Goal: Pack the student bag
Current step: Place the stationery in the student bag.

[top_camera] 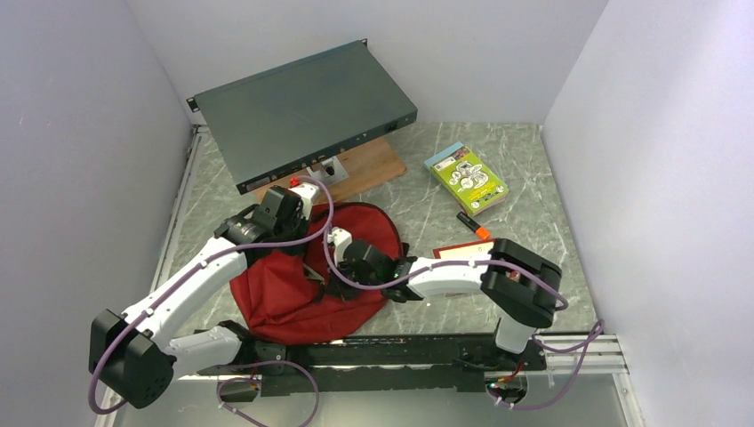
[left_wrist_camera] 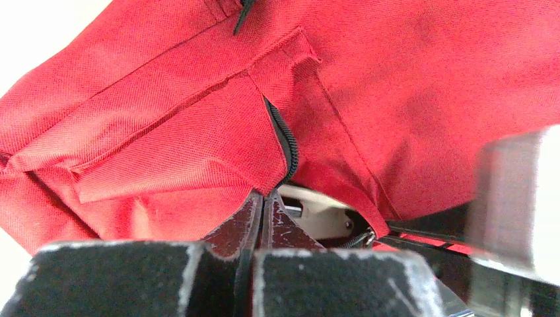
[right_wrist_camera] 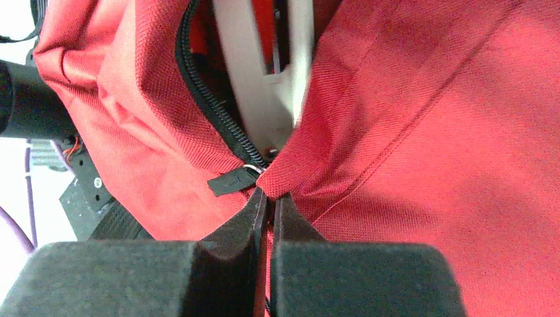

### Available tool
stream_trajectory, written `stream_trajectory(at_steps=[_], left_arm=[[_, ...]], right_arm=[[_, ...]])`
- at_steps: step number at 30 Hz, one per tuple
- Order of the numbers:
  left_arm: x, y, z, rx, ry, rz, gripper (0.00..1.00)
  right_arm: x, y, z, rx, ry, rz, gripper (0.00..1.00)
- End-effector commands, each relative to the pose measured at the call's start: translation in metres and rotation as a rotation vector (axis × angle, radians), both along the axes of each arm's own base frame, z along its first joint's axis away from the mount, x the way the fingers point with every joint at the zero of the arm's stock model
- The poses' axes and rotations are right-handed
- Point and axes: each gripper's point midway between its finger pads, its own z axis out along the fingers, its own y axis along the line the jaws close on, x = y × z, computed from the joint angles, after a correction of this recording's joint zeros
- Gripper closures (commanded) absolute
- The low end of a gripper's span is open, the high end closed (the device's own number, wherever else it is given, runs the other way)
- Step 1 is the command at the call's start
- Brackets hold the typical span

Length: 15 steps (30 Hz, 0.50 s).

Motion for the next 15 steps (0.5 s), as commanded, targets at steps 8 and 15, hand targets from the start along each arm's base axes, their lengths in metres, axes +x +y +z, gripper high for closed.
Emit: stream_trajectory(at_steps=[8, 15], left_arm=[[0.014, -0.029, 0.03, -0.263, -0.07, 0.155, 1.0], [0.011, -0.012, 0.014, -0.232, -0.036, 0.293, 1.0]], right_arm=[[-0.001, -0.032, 0.127, 0.188, -0.444, -0.153, 1.0], [-0.016, -0.023, 0.045, -0.028, -0.507, 0.025, 1.0]])
